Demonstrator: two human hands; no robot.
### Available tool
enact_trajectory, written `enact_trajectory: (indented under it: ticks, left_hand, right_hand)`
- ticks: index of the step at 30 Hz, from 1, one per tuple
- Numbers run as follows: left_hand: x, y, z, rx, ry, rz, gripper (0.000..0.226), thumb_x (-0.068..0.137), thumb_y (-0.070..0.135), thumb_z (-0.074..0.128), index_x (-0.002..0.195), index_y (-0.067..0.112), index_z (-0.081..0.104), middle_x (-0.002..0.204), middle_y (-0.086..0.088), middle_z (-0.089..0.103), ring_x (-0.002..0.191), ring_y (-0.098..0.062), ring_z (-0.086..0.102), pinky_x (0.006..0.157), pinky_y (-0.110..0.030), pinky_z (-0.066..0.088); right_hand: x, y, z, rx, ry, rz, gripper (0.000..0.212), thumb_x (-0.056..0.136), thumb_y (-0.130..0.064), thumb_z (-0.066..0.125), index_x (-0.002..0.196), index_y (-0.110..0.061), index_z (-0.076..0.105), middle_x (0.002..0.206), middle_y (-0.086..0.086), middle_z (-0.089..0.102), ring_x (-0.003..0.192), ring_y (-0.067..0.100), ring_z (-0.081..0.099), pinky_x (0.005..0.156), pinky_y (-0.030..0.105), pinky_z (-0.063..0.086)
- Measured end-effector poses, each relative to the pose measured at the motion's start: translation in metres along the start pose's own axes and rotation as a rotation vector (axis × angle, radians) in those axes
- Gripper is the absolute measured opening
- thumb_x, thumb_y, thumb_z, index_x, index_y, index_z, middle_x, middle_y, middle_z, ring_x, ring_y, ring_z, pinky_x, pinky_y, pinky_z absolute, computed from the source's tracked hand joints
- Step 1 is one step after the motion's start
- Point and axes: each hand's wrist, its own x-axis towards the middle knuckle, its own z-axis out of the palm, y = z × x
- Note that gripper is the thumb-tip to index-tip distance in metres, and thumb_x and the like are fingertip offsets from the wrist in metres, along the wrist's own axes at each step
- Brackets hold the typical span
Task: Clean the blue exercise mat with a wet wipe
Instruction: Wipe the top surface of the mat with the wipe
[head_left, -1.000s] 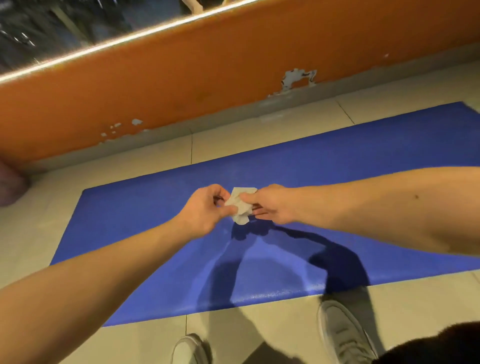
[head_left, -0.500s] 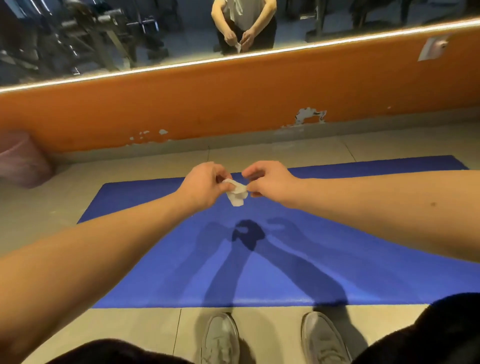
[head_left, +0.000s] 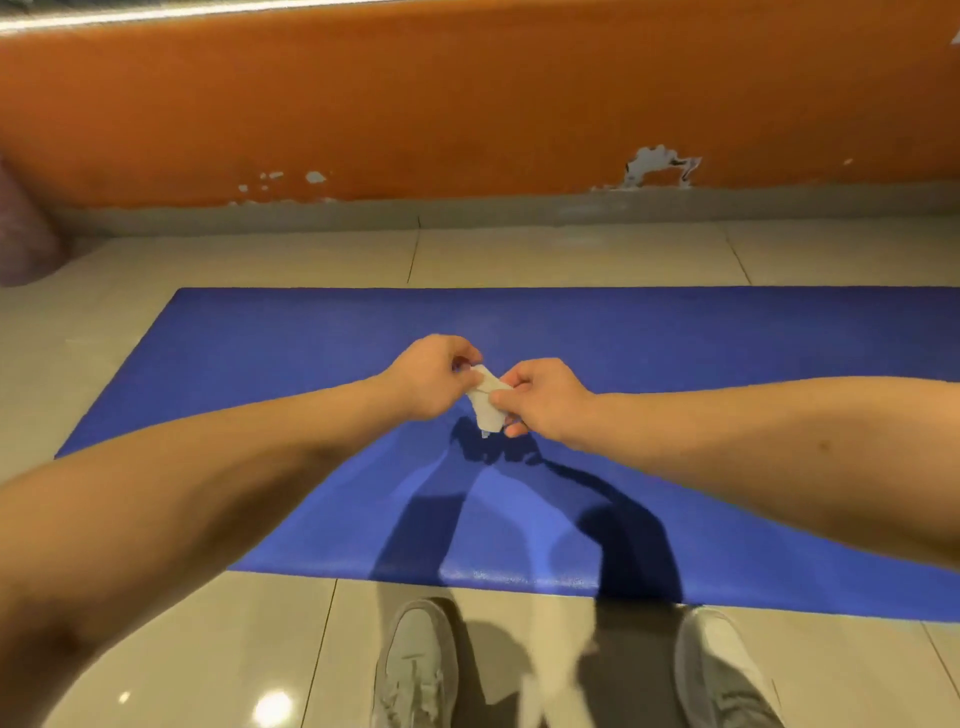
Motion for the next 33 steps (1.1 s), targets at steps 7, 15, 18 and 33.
enact_trajectory:
  ticks: [7, 15, 18, 33]
  left_hand:
    - [0.070, -0.041, 0.068, 0.231, -0.210, -0.134, 0.030, 0.095, 0.029, 0.061, 0.121, 0.012, 0.060, 0.115, -0.004, 0.063, 0.093, -0.022, 0.055, 0.078, -0.031, 0.046]
    - [0.132, -0.095, 0.119, 0.332, -0.238, -0.215, 0.045, 0.093, 0.031, 0.065, 0.132, 0.010, 0.057, 0.134, -0.015, 0.050, 0.120, -0.035, 0.052, 0.098, -0.046, 0.047]
    - [0.155, -0.114, 0.124, 0.343, -0.200, -0.243, 0.047, 0.089, 0.036, 0.066, 0.128, 0.012, 0.059, 0.130, -0.013, 0.052, 0.123, -0.033, 0.048, 0.098, -0.047, 0.048]
    - [0.200, -0.144, 0.129, 0.280, -0.209, -0.462, 0.101, 0.086, 0.048, 0.074, 0.160, 0.026, 0.010, 0.167, -0.002, -0.008, 0.153, -0.025, -0.010, 0.119, -0.063, 0.015]
  right_hand:
    - [0.068, 0.060, -0.005, -0.068, -0.024, 0.089, 0.019, 0.092, -0.021, 0.061, 0.091, -0.002, 0.063, 0.076, 0.019, 0.074, 0.064, 0.033, 0.072, 0.063, 0.050, 0.059]
    - [0.129, 0.117, -0.016, -0.017, 0.107, 0.096, 0.042, 0.098, -0.017, 0.051, 0.061, 0.002, 0.059, 0.044, -0.012, 0.059, 0.046, 0.003, 0.054, 0.045, 0.009, 0.035]
    - [0.163, 0.124, -0.014, -0.066, 0.141, 0.108, 0.033, 0.098, -0.021, 0.053, 0.080, 0.003, 0.066, 0.051, -0.009, 0.062, 0.049, 0.003, 0.056, 0.050, 0.015, 0.042]
    - [0.251, 0.129, 0.001, -0.635, 0.125, -0.309, 0.058, 0.100, -0.019, 0.056, 0.154, -0.010, 0.037, 0.160, 0.015, 0.030, 0.147, 0.035, 0.027, 0.117, 0.047, 0.031]
